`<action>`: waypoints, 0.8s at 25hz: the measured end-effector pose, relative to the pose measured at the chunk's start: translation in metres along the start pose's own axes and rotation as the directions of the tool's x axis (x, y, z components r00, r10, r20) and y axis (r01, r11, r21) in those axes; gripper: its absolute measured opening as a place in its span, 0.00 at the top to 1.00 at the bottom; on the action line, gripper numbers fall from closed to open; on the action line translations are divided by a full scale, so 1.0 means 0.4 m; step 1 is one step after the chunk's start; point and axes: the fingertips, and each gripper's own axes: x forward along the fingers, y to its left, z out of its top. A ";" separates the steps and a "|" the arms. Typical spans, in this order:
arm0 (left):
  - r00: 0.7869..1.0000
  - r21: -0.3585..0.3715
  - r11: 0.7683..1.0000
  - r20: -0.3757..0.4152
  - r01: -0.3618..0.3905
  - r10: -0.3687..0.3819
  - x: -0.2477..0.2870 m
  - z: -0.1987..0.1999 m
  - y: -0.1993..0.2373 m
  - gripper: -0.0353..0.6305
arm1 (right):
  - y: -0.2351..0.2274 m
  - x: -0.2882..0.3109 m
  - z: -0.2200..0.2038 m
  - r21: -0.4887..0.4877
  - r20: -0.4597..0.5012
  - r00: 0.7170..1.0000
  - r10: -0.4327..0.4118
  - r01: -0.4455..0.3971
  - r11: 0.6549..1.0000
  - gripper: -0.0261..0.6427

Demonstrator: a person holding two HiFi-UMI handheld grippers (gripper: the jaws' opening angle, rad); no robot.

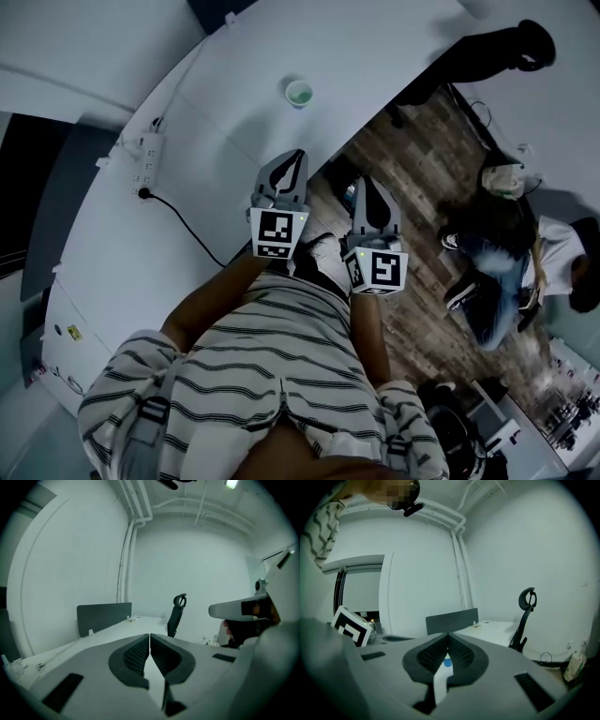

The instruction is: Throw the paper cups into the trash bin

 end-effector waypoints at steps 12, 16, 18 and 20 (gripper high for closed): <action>0.997 -0.026 0.997 -0.025 -0.077 0.076 0.120 -0.072 0.052 0.91 | -0.026 0.039 -0.068 0.014 -0.058 0.998 0.018 -0.017 1.000 0.94; 0.995 -0.045 0.994 -0.043 -0.095 0.093 0.152 -0.107 0.077 0.91 | -0.026 0.039 -0.101 0.034 -0.083 0.996 0.024 -0.021 0.999 0.94; 0.994 -0.054 0.993 -0.049 -0.104 0.101 0.170 -0.120 0.088 0.91 | -0.030 0.043 -0.115 0.036 -0.094 0.995 0.020 -0.017 0.999 0.94; 0.993 -0.058 0.992 -0.053 -0.111 0.108 0.187 -0.135 0.099 0.91 | -0.033 0.047 -0.125 0.042 -0.101 0.995 0.015 -0.011 0.999 0.94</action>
